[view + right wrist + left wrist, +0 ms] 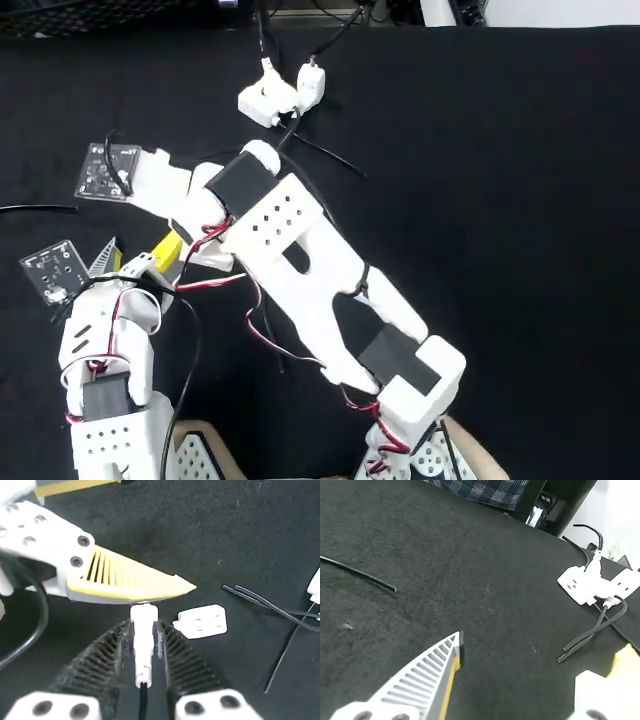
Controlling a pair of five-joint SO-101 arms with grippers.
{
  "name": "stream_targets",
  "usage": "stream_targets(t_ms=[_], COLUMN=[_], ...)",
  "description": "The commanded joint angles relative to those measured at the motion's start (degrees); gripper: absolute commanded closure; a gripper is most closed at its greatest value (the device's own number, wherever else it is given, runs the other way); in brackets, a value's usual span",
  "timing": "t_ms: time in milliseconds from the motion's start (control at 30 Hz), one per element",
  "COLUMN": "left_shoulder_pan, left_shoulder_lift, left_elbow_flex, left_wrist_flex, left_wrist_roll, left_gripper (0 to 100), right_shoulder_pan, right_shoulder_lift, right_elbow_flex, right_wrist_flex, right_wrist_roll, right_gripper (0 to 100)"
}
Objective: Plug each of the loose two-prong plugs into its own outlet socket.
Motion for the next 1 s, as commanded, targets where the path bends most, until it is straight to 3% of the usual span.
stream_targets(t_ms=[0,133,500,600,967], left_shoulder_pan=[0.3,0.2,-3.0,-2.9,-2.8], left_shoulder_lift=[-0.3,-0.1,-0.1,-0.4,-0.5], left_elbow_flex=[0.7,0.7,0.7,0.7,0.7], left_wrist_flex=[0.0,0.1,0.4,2.6,2.7], left_wrist_roll=[0.1,0.0,0.1,0.1,0.0], left_gripper=[55,55,55,55,55], right_shoulder_pan=[-0.1,3.3,13.8,14.3,17.6], right_shoulder_lift=[-2.9,-2.9,7.2,13.0,35.8], right_elbow_flex=[-0.3,0.0,-1.9,-5.5,-32.9], right_wrist_flex=[-0.8,-0.8,-4.7,-4.2,4.6], right_wrist_roll=[-4.2,-3.7,16.9,22.4,31.8], right_gripper=[98.6,98.6,98.6,98.6,98.6])
